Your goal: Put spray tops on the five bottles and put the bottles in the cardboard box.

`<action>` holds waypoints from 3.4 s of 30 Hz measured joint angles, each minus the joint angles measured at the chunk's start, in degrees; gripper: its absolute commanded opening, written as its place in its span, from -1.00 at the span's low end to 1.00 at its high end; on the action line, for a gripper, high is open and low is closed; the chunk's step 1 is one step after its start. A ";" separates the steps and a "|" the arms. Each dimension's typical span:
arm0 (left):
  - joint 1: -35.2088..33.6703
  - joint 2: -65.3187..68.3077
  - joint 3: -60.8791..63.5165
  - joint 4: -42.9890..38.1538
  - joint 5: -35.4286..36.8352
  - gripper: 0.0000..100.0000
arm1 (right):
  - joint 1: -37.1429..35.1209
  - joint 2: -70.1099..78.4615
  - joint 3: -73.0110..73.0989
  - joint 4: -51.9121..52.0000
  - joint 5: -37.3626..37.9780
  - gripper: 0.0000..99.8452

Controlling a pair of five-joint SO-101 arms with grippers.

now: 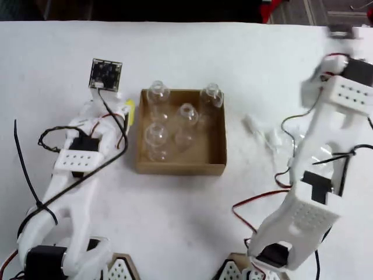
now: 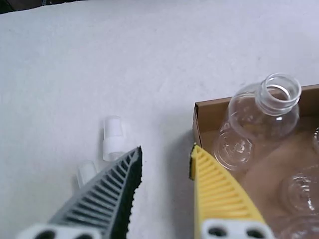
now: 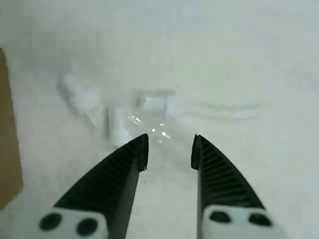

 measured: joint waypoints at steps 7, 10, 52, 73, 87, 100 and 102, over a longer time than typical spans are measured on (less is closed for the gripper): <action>0.00 0.00 0.00 0.00 0.00 -0.69 | -2.73 1.85 0.00 1.49 18.11 -0.75; 0.00 0.00 0.00 0.00 0.00 -0.69 | -2.90 4.13 0.18 1.49 24.00 -0.75; 0.00 0.00 0.00 0.00 0.00 -0.69 | -2.20 21.27 2.55 -4.22 38.77 -0.80; 0.00 0.00 0.00 0.00 0.00 -0.69 | -1.67 15.12 2.55 -3.08 35.78 -0.91; 0.00 0.00 0.00 0.00 0.00 -0.69 | -1.85 -2.73 2.55 1.76 20.13 -0.91; 0.00 0.00 0.00 0.00 0.00 -0.69 | -8.70 -23.74 9.85 1.93 7.30 -0.91; 0.00 0.00 0.00 0.00 0.00 -0.69 | -10.90 -27.52 11.78 1.93 5.01 -0.91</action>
